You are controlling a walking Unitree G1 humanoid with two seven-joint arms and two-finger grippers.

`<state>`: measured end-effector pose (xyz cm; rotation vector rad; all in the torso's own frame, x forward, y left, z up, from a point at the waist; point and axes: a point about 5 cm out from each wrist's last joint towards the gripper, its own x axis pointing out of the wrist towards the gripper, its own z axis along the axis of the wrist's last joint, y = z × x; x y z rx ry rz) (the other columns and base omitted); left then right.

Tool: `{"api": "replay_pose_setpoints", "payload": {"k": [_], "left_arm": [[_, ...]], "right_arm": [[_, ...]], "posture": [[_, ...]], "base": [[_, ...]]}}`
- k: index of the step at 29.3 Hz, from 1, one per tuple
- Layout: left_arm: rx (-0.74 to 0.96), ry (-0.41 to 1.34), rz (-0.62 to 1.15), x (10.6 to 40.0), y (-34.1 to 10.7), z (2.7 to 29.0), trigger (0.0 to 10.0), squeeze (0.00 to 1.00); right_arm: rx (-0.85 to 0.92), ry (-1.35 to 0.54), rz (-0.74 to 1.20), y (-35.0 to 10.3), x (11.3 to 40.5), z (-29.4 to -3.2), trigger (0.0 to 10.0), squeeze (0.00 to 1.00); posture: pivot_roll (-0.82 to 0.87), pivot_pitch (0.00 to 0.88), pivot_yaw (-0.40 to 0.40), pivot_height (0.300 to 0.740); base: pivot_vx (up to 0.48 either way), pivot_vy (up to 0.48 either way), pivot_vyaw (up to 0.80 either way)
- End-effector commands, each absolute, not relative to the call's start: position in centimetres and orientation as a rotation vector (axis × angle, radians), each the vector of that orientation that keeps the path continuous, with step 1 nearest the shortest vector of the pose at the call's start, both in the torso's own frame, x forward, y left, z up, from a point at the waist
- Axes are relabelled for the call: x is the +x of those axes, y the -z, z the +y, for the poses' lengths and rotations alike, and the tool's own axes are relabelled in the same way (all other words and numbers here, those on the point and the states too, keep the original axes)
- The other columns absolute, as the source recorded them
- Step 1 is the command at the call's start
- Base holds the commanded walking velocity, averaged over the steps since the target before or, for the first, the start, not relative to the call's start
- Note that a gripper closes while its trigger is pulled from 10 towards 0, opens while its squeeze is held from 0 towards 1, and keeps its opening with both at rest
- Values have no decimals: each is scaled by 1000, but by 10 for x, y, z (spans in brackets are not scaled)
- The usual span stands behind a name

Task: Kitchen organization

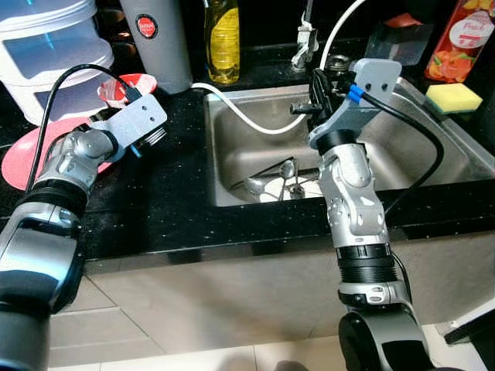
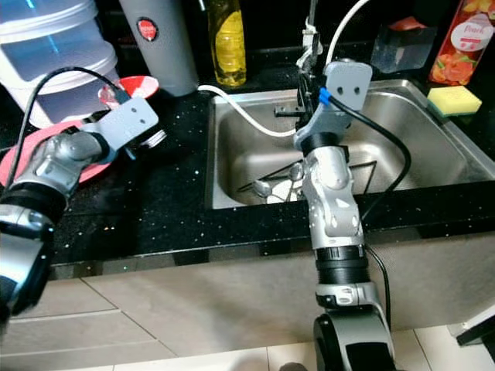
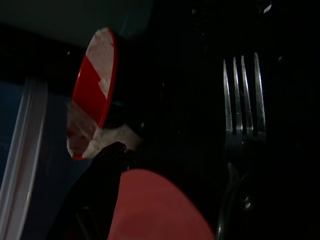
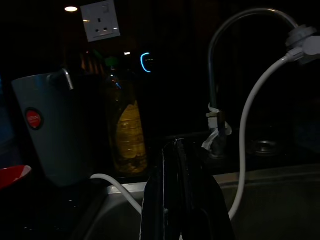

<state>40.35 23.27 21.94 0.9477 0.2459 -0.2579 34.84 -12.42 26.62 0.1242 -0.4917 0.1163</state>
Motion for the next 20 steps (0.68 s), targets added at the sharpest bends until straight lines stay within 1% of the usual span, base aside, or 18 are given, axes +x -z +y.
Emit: {"api": "replay_pose_setpoints", "payload": {"k": [1, 13, 17, 20], "left_arm": [[982, 275, 292, 403, -211, 231, 10000, 0], [1046, 306, 324, 396, -201, 240, 10000, 0], [1041, 292, 284, 393, -211, 243, 10000, 0], [1048, 260, 297, 388, -209, 252, 10000, 0]], "right_arm": [[117, -108, -494, -266, 346, -125, 10000, 0], [111, -99, -493, -266, 345, -128, 10000, 0], [112, -100, -492, -266, 345, -128, 10000, 0], [113, -101, -488, -265, 345, -128, 10000, 0]], "posture": [[-59, 0, 89, 740], [-63, 0, 89, 740], [-59, 0, 86, 740], [-52, 0, 84, 740]], "base": [[0, 0, 0], [0, 0, 0], [0, 0, 0], [0, 0, 0]]}}
